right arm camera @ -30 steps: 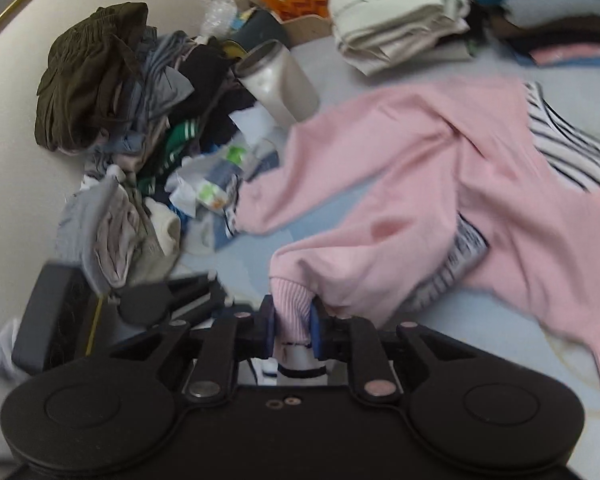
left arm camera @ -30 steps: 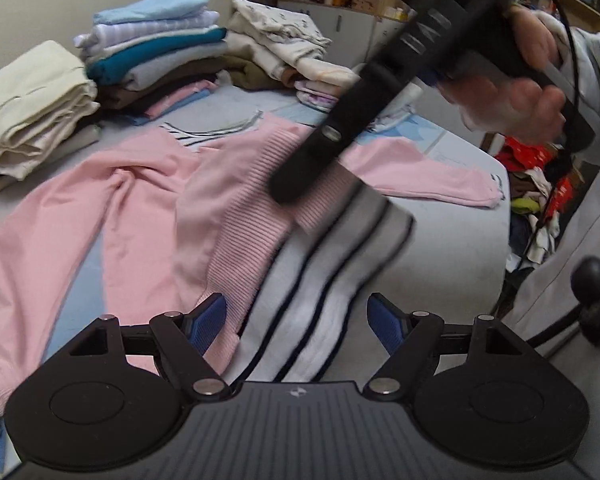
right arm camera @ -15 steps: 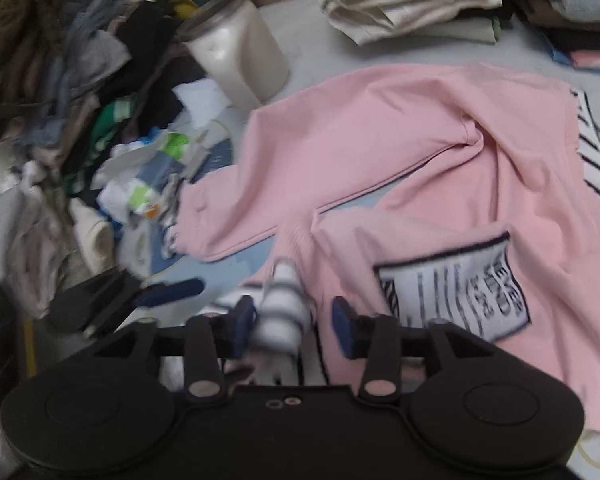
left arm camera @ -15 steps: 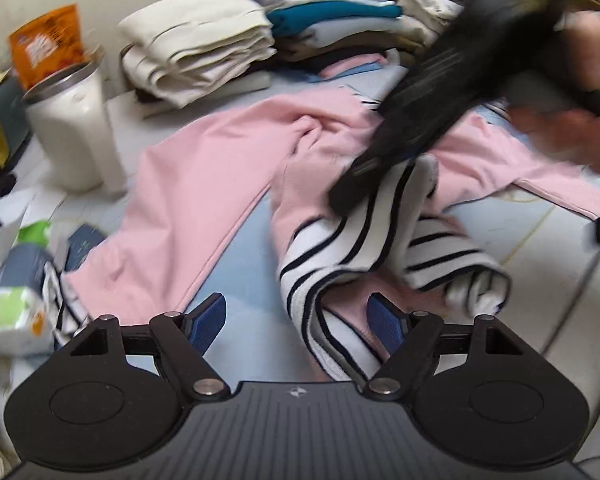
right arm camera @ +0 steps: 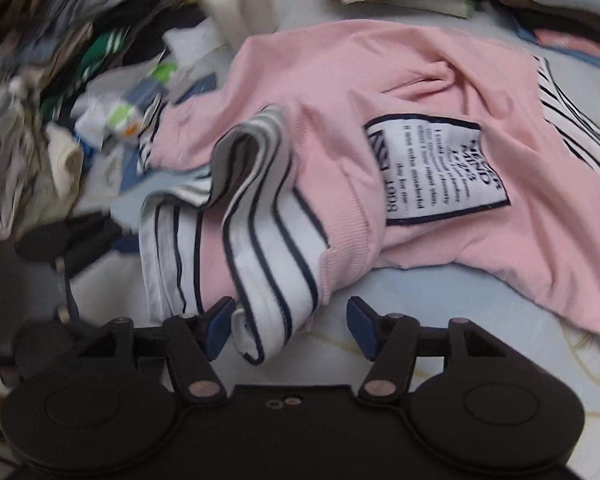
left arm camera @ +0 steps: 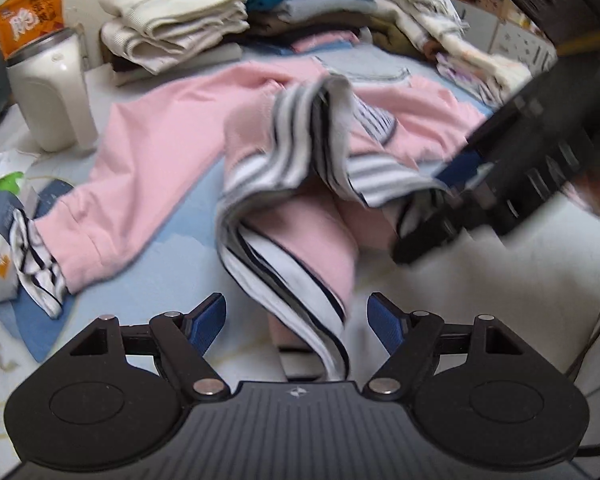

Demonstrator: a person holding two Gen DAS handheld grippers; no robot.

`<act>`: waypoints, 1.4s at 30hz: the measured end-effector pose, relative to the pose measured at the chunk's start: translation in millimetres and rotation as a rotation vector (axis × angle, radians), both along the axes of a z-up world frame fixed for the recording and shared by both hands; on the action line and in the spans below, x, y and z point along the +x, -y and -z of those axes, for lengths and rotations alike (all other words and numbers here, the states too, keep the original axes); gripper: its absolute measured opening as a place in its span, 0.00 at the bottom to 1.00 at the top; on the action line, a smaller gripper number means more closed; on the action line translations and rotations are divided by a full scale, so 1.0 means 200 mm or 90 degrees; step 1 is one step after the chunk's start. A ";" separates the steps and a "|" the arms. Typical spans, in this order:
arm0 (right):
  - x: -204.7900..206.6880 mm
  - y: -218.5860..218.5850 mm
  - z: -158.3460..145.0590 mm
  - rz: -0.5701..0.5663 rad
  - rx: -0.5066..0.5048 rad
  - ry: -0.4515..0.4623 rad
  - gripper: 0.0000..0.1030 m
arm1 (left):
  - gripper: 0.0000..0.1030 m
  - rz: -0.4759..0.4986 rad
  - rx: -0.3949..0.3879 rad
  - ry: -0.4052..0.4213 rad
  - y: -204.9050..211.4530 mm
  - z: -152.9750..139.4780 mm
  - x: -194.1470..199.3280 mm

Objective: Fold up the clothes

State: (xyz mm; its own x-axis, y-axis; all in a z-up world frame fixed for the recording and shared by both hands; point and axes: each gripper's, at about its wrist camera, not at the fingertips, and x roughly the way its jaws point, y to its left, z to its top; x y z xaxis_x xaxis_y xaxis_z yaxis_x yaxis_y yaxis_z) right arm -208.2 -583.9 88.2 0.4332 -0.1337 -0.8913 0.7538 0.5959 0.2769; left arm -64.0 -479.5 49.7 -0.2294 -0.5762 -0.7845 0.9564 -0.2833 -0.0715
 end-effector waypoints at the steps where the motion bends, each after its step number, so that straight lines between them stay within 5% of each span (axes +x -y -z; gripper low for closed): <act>1: -0.02 0.01 -0.01 0.012 -0.005 0.005 1.00 | 0.74 -0.002 -0.003 0.008 0.00 0.01 -0.01; 2: -0.04 0.01 -0.02 0.024 -0.010 0.009 1.00 | 0.74 -0.004 -0.005 0.015 -0.01 0.01 -0.02; 7: -0.22 -0.05 -0.14 0.013 -0.091 -0.014 1.00 | 0.36 -0.021 -0.016 0.027 -0.03 0.00 -0.05; 15: -0.79 -0.20 -0.43 -0.003 -0.226 -0.090 1.00 | 0.19 -0.001 -0.075 0.113 -0.15 -0.12 -0.18; 23: -1.21 -0.49 -0.42 -0.019 -0.214 -0.090 1.00 | 0.19 0.106 -0.049 0.186 -0.34 -0.22 -0.49; 32: -1.31 -0.74 -0.16 -0.021 -0.135 -0.038 1.00 | 0.22 0.071 0.022 0.260 -0.48 -0.12 -0.56; 37: -1.52 -0.60 -0.27 0.014 -0.162 -0.054 1.00 | 0.68 0.091 0.053 0.270 -0.58 -0.16 -0.57; 42: -1.72 -0.46 -0.38 0.049 -0.189 -0.070 1.00 | 0.68 0.075 0.024 0.235 -0.57 -0.26 -0.57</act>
